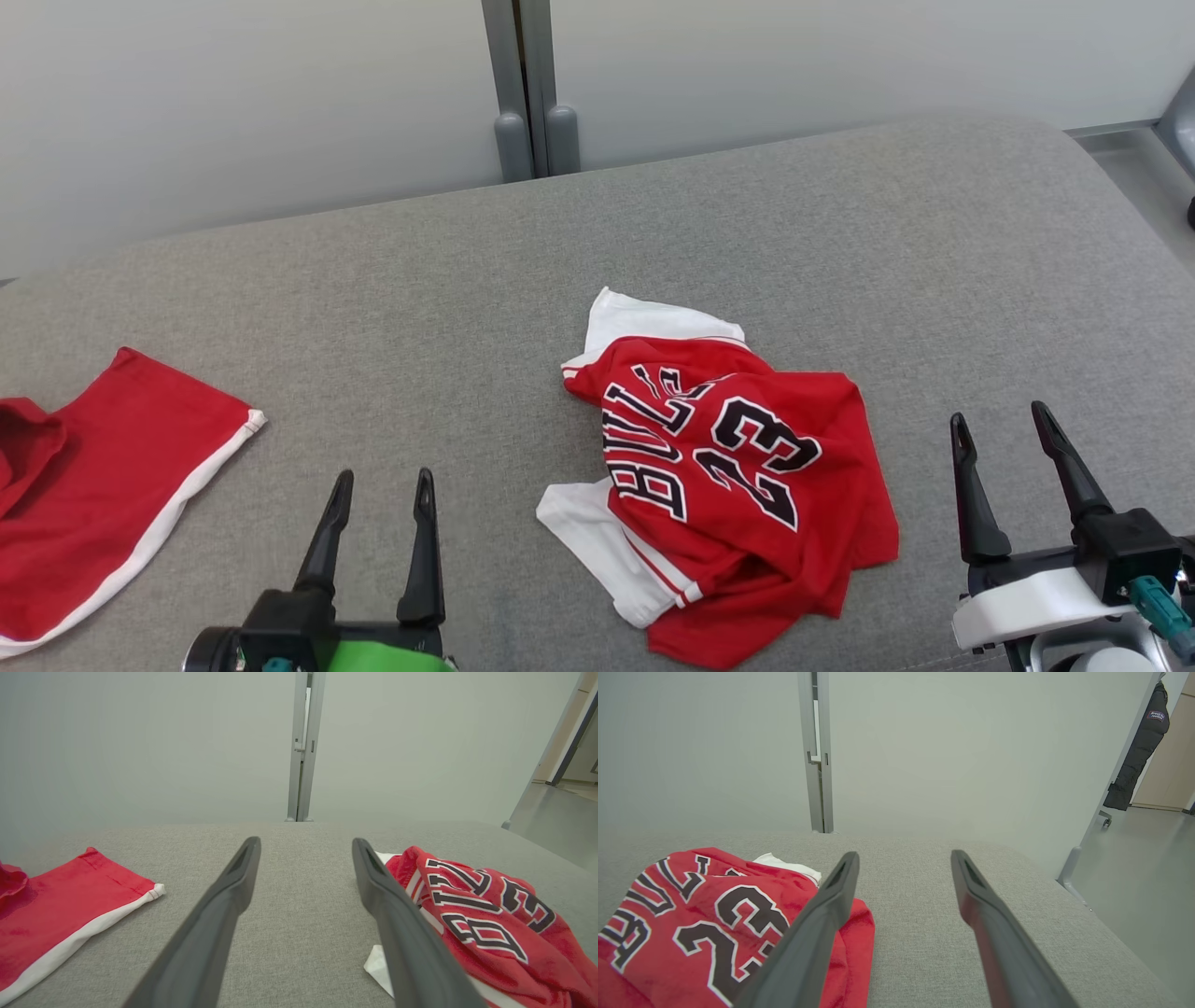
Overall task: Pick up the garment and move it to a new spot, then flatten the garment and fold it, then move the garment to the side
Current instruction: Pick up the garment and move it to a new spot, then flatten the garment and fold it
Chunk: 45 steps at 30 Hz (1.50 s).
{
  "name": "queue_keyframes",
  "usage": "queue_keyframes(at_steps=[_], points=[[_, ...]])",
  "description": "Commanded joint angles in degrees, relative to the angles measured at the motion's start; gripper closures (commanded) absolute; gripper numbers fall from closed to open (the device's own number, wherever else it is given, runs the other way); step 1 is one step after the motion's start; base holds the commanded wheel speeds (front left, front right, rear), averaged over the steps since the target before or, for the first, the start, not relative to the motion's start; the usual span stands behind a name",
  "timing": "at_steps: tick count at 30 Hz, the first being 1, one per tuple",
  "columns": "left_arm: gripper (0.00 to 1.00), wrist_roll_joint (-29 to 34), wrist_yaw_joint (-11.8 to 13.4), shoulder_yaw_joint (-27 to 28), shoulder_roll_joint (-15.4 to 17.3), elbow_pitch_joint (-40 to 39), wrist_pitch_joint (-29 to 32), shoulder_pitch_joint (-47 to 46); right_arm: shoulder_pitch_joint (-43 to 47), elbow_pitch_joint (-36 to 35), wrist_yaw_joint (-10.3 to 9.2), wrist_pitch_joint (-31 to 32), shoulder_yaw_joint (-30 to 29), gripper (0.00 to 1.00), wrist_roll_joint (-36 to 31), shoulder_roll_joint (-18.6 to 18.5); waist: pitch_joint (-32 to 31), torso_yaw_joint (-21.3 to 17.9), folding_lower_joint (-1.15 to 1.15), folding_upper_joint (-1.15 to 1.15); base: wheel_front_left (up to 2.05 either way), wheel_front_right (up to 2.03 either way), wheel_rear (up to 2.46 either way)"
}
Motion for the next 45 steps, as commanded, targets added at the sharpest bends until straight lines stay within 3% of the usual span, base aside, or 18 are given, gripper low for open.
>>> queue_keyframes(at_steps=[1,8,16,20,25,33,40,41,42,43,45], points=[[0.0,1.8,-1.2,1.0,-0.6,-0.1,-0.2,1.6,0.6,0.1,-0.08,-0.2,0.0,0.0,-0.6,-0.1,0.0,-0.1,0.0,0.0,0.0,0.0,0.0],[0.0,7.1,-7.0,6.2,-5.2,1.3,-0.2,5.7,0.7,0.8,-0.08,-0.2,0.3,0.0,-1.0,0.2,-0.2,0.2,0.0,0.0,0.0,0.0,0.0],[0.0,8.9,-10.8,8.7,-6.8,3.7,-0.2,5.5,-0.2,1.2,-0.08,-0.2,0.9,0.0,-0.9,0.4,0.2,0.1,0.0,0.0,0.0,0.0,0.0],[0.0,9.5,-12.8,6.9,-7.0,6.6,-0.2,2.3,-1.2,0.9,-0.08,-0.2,1.1,0.0,-0.6,0.2,1.7,-0.4,0.0,0.0,0.0,0.0,0.0],[0.0,9.6,-15.1,1.3,-7.0,16.1,-0.1,-3.6,-2.5,0.7,-0.08,-0.2,1.9,0.0,-0.4,-0.1,4.2,-1.6,0.0,0.0,0.0,0.0,0.0],[0.0,7.0,-15.8,-4.3,-6.9,32.0,3.5,-15.0,-4.2,1.1,-0.08,-0.2,2.6,0.0,-0.2,0.1,6.7,-4.4,0.0,0.0,0.0,0.0,0.0],[0.0,5.2,-15.2,-5.9,-6.9,39.9,3.7,-20.2,-4.6,1.4,-0.08,-0.2,2.3,0.0,0.2,0.4,7.4,-5.9,0.0,0.0,0.0,0.0,0.0],[0.18,4.9,-15.3,-6.4,-6.9,41.0,3.5,-20.5,-4.5,1.5,-0.08,-0.2,2.3,0.0,0.2,0.4,7.3,-6.0,0.0,0.0,0.0,0.0,0.0],[0.64,4.4,-15.4,-6.9,-6.9,41.8,3.5,-20.8,-4.5,1.5,-0.08,-0.2,2.2,0.0,0.3,0.4,7.3,-6.0,0.0,0.0,0.0,0.0,0.0],[1.0,3.7,-15.7,-7.3,-6.9,42.6,3.5,-21.1,-4.4,1.6,-0.08,-0.2,2.2,0.0,0.2,0.5,7.2,-6.1,0.0,0.0,0.0,0.0,0.0],[1.0,2.5,-16.1,-8.1,-7.0,43.5,3.0,-21.3,-4.3,1.7,-0.08,-0.2,2.2,0.0,0.2,0.6,7.0,-6.1,0.0,0.0,0.0,0.0,0.0]])
